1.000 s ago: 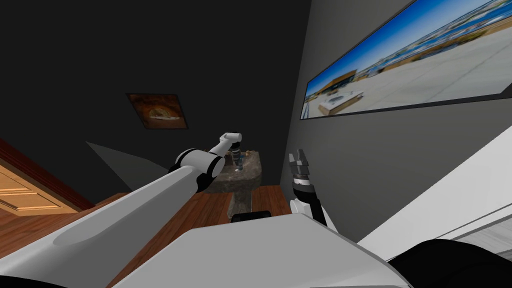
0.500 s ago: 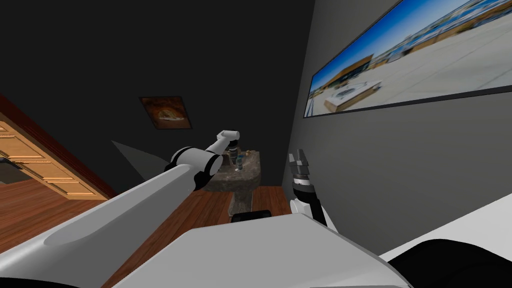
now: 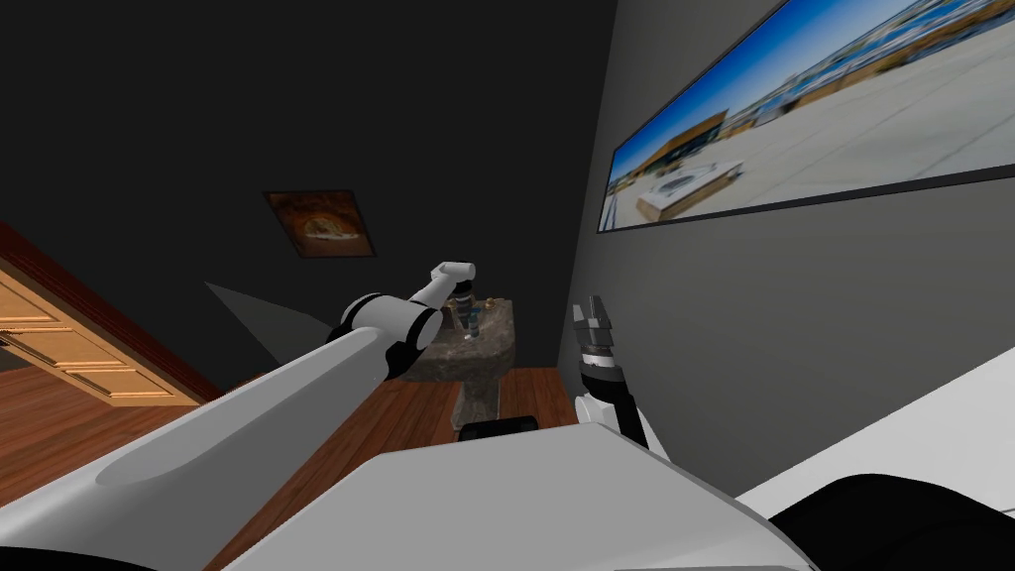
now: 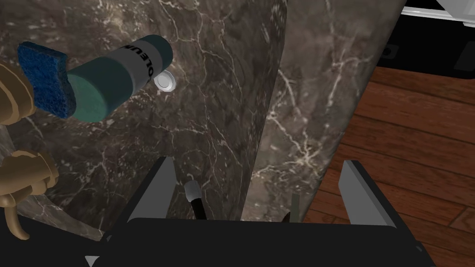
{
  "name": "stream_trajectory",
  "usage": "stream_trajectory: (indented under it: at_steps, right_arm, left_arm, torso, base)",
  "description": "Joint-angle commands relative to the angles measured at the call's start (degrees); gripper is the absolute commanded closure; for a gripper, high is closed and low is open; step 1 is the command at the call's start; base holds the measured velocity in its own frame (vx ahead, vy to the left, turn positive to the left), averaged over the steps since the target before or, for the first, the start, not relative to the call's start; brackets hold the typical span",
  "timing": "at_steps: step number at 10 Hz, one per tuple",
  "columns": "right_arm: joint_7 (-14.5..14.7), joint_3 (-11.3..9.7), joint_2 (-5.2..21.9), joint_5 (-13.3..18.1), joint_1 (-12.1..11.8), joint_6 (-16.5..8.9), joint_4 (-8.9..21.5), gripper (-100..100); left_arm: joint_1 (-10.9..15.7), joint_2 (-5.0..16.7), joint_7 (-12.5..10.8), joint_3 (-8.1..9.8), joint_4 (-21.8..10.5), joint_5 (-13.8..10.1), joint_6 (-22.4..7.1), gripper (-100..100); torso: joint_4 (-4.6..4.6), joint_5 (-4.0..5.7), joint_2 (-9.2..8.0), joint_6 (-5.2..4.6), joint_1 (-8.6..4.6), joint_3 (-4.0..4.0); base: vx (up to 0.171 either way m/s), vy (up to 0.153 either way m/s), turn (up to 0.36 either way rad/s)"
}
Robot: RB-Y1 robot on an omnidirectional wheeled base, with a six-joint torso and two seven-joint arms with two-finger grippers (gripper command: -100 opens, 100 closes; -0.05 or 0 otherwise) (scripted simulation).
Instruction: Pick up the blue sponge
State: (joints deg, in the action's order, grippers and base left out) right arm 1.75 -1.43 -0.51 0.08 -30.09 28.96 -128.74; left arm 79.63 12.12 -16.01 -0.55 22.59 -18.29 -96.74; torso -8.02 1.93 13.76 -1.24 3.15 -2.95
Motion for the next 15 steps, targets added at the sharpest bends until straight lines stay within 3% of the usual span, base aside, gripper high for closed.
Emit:
stream_trajectory:
  at_steps: [1, 9, 10, 12, 15]
  right_arm:
    - [0.0, 0.0, 0.0, 0.0, 0.0, 0.0, 0.0, 0]
    - [0.0, 0.0, 0.0, 0.0, 0.0, 0.0, 0.0, 0]
    - [0.0, 0.0, 0.0, 0.0, 0.0, 0.0, 0.0, 0]
    - [0.0, 0.0, 0.0, 0.0, 0.0, 0.0, 0.0, 0]
    - [0.0, 0.0, 0.0, 0.0, 0.0, 0.0, 0.0, 0]
  left_arm:
    - [-0.6, -0.1, 0.0, 0.00, 0.8, -0.1, -0.1, -100]
    - [-0.6, -0.1, 0.0, 0.00, 0.8, -0.1, -0.1, -100]
    - [-1.1, -1.2, 1.6, 0.17, 1.2, -0.4, 1.4, -100]
    - [-1.4, -1.8, 2.5, 0.26, 1.4, -0.7, 2.3, -100]
    - [-1.4, -1.8, 2.5, 0.26, 1.4, -0.7, 2.3, -100]
  torso:
    - [0.00, 0.00, 0.00, 0.00, 0.00, 0.00]
    - [0.00, 0.02, 0.02, 0.01, -0.08, -0.01]
    - [0.00, 0.01, 0.02, 0.01, -0.06, -0.01]
    - [-0.01, -0.04, -0.03, 0.00, 0.13, 0.02]
    - [0.00, 0.00, 0.01, 0.02, -0.04, 0.00]
  base:
    - [-0.004, 0.017, -0.050]
    - [0.000, 0.000, 0.000]
    - [-0.009, 0.038, -0.110]
    - [-0.008, 0.034, -0.099]
    - [0.000, 0.002, -0.005]
